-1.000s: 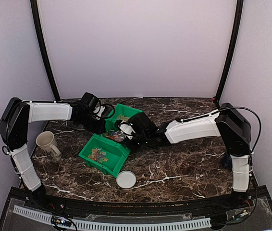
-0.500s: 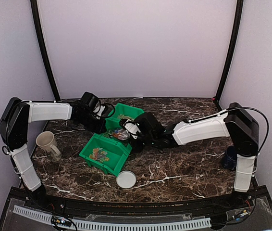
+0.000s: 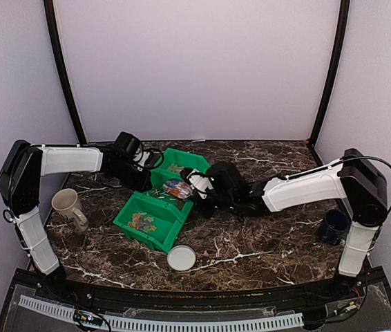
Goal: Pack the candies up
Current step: Scoop the fake candies from the plate.
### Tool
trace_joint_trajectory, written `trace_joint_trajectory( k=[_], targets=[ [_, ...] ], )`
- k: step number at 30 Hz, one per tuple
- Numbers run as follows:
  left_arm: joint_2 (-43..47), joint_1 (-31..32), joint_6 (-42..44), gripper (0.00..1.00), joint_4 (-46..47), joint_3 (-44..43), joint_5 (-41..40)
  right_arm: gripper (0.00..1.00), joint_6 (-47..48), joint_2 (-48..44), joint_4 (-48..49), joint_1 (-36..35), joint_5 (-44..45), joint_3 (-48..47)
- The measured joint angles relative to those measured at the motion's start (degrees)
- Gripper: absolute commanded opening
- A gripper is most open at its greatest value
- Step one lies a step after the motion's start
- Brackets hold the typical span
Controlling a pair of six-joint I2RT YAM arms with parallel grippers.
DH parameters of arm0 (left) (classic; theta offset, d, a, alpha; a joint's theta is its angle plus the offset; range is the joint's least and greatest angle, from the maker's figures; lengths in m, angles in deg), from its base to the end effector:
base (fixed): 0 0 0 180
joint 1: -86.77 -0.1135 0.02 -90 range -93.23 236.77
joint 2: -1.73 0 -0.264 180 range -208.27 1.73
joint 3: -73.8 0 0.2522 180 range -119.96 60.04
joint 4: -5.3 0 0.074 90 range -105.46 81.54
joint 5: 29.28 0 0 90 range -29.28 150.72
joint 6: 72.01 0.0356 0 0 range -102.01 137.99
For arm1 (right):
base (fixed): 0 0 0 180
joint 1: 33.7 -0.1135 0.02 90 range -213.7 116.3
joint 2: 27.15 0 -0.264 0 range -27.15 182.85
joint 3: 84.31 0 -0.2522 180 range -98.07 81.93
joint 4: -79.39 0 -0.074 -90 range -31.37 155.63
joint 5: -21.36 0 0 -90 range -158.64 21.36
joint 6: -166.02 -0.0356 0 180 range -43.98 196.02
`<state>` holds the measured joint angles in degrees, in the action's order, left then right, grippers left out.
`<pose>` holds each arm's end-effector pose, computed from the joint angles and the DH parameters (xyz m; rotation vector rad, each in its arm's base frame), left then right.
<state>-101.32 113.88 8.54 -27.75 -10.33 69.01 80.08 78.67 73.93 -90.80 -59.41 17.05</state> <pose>0.3408 -0.1802 0.2029 0.4489 2.4797 -0.4457 0.2265 0.3397 0.1934 -1.0134 1.9019 0.3704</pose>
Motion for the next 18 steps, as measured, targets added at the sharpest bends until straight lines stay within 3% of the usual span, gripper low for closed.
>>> trace_joint_trajectory(
  k=[18],
  targets=[
    [0.00,-0.26,-0.09,0.00,-0.72,-0.11,0.04,0.00,-0.31,-13.25,3.98,1.62,5.40,8.85]
  ],
)
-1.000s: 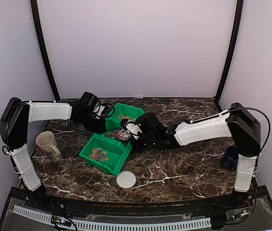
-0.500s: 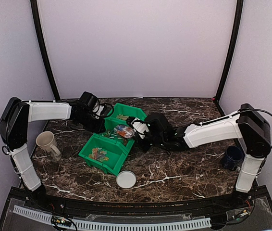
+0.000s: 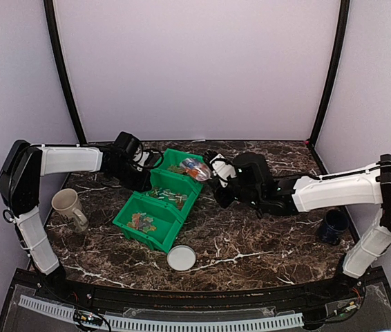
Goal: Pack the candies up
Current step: Scoop the fake candies from the plate, then place the fake candies in the packing bottle.
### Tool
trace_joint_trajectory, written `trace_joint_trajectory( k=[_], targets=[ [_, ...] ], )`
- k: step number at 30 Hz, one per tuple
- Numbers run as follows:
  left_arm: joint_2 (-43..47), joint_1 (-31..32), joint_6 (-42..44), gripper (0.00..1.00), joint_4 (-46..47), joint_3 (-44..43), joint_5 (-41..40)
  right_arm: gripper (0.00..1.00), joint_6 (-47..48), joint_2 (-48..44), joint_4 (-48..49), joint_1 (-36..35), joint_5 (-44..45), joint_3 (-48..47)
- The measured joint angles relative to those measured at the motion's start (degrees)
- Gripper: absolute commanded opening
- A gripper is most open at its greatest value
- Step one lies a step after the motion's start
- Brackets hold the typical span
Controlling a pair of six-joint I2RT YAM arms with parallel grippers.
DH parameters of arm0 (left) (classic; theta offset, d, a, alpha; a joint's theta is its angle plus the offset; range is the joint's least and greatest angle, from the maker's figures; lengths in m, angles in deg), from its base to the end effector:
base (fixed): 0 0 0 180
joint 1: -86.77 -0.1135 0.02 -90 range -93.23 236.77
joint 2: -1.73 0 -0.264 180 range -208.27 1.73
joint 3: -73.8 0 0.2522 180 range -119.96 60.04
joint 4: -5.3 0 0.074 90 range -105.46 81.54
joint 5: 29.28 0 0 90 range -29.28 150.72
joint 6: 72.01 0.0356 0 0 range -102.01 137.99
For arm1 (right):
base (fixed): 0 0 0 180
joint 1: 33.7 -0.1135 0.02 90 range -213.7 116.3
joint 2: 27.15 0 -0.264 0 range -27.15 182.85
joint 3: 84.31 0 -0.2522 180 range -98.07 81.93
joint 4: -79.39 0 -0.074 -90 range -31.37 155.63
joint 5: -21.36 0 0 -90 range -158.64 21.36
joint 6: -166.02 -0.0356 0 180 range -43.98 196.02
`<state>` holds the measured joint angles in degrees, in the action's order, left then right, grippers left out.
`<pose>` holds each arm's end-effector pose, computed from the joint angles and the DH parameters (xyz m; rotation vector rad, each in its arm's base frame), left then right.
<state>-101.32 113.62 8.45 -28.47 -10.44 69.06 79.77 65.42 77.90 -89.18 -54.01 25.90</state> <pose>0.3409 -0.1784 0.2026 0.4424 2.4915 -0.4427 0.2132 0.2942 0.2350 -0.8391 1.8098 0.3307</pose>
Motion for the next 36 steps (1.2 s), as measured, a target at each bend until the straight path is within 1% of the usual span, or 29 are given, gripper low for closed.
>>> trace_joint_trajectory(
  k=[5,8,13,17,22,27,36],
  targets=[
    [0.00,0.00,-0.02,0.00,-0.04,0.00,0.02,0.00,0.00,-5.33,-1.20,1.46,2.67,3.82],
    [0.00,0.00,-0.04,0.00,-0.07,0.00,0.07,0.00,-0.15,-8.83,-3.61,2.51,4.42,5.55],
    [0.00,0.00,-0.09,0.00,-0.07,-0.02,0.46,0.00,-1.40,-14.23,-10.43,3.76,7.67,6.60],
    [0.00,0.00,-0.09,0.00,-0.26,-0.35,0.92,0.00,-2.69,-16.76,-16.31,4.24,9.88,6.60],
    [0.00,0.00,-0.11,0.00,-0.24,-0.76,1.55,0.00,-4.96,-17.11,-24.59,4.57,11.58,6.60],
    [0.00,0.00,-0.11,0.00,-0.26,-0.76,1.81,0.00,-6.88,-16.81,-30.58,4.57,12.46,6.14],
    [0.00,0.00,-0.11,0.00,-0.28,-0.76,2.08,0.00,-8.35,-12.04,-40.44,4.61,13.09,-0.85]
  ],
)
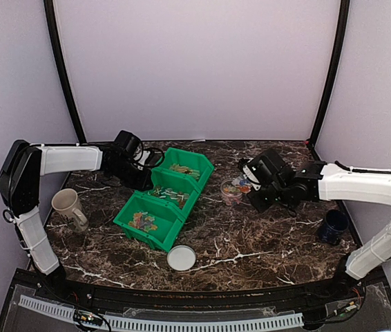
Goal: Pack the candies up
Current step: Place the fake candies in the packing bottle.
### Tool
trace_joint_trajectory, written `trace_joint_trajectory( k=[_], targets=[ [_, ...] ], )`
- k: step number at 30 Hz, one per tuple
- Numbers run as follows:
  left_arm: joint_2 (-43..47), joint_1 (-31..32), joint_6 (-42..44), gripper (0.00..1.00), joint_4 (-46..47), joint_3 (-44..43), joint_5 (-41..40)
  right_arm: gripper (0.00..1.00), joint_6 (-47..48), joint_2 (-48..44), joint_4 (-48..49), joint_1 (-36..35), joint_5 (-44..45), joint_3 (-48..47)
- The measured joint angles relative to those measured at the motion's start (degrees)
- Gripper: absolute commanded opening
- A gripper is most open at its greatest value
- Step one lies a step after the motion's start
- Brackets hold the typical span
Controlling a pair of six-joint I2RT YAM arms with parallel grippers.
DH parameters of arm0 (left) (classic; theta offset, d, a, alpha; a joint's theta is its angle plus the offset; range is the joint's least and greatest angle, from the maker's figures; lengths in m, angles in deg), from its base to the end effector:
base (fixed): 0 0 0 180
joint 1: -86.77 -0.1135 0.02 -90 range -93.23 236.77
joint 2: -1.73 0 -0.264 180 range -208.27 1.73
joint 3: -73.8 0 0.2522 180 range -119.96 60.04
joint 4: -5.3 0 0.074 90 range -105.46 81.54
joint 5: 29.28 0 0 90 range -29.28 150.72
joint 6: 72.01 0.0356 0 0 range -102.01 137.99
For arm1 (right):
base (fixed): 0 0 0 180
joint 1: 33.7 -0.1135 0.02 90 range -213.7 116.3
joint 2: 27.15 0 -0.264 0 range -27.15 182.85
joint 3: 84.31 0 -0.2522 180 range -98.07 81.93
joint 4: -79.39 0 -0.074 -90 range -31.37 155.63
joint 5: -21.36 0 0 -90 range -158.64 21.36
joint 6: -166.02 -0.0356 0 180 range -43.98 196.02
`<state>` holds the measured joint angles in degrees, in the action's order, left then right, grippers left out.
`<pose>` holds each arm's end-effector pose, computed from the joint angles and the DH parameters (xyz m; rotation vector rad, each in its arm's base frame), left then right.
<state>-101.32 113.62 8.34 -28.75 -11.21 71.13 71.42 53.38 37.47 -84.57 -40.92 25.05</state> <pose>0.3418 -0.1803 0.2066 0.4557 2.4848 -0.4900 0.1960 0.2147 0.2477 -0.7342 2.2262 -0.1338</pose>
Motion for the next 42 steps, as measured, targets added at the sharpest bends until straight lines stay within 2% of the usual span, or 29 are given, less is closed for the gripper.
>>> trace_joint_trajectory(
  k=[18,42],
  targets=[
    [0.00,0.00,0.02,0.00,0.00,-0.02,0.07,0.00,-0.31,6.01,-14.08,0.00,0.39,-10.80],
    [0.00,0.00,0.02,0.00,0.00,-0.02,0.07,0.00,-0.20,8.50,-23.69,0.00,0.39,-17.49]
  ],
)
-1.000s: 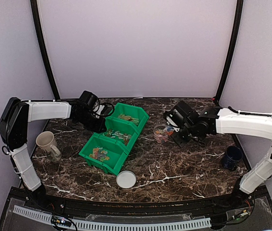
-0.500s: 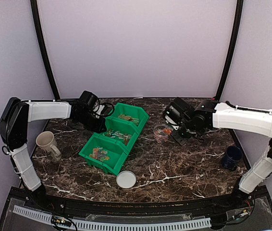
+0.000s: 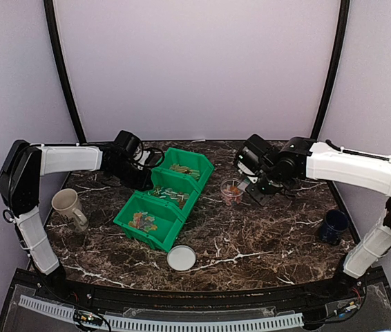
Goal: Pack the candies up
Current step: Place the fake candies in the packing bottle.
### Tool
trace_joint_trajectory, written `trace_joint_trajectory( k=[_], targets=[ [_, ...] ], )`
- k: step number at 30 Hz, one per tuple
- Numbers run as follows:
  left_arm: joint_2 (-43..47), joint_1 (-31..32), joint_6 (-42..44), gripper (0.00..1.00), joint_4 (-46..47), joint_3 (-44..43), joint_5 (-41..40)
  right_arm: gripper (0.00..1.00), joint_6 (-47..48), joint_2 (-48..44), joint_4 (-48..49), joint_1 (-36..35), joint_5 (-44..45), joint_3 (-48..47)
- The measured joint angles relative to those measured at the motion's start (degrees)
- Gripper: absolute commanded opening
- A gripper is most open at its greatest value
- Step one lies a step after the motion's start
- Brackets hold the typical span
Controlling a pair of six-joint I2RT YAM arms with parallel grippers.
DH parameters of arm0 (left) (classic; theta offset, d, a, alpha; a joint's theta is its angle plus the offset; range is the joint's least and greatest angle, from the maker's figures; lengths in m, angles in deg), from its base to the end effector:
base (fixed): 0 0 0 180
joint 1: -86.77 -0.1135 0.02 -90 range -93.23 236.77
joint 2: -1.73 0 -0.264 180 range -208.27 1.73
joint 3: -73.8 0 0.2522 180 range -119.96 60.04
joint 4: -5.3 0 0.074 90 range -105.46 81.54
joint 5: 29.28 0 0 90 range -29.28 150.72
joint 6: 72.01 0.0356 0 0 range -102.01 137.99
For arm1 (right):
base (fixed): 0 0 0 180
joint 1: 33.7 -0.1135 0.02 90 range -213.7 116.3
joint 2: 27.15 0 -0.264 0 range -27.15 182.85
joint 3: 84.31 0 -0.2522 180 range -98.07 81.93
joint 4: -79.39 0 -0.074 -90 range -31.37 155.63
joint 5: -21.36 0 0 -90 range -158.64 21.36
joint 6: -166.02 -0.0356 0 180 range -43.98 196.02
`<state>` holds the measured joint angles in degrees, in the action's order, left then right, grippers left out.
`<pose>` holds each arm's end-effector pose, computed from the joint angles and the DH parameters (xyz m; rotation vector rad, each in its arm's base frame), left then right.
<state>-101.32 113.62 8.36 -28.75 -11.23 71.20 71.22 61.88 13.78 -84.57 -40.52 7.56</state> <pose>0.3419 -0.1803 0.2067 0.4566 2.4843 -0.4915 0.2085 0.2297 0.2768 -0.8719 2.3885 -0.3158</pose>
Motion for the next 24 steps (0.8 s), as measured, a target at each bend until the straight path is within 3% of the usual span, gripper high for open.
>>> trace_joint_trajectory(
  k=[14,24],
  targets=[
    [0.00,0.00,0.00,0.00,0.00,0.00,0.11,0.00,0.85,0.00,-1.14,0.00,0.22,-0.74],
    [0.00,0.00,0.00,0.00,-0.02,-0.04,1.27,0.00,5.27,0.00,4.31,-2.40,1.84,-0.72]
  ],
)
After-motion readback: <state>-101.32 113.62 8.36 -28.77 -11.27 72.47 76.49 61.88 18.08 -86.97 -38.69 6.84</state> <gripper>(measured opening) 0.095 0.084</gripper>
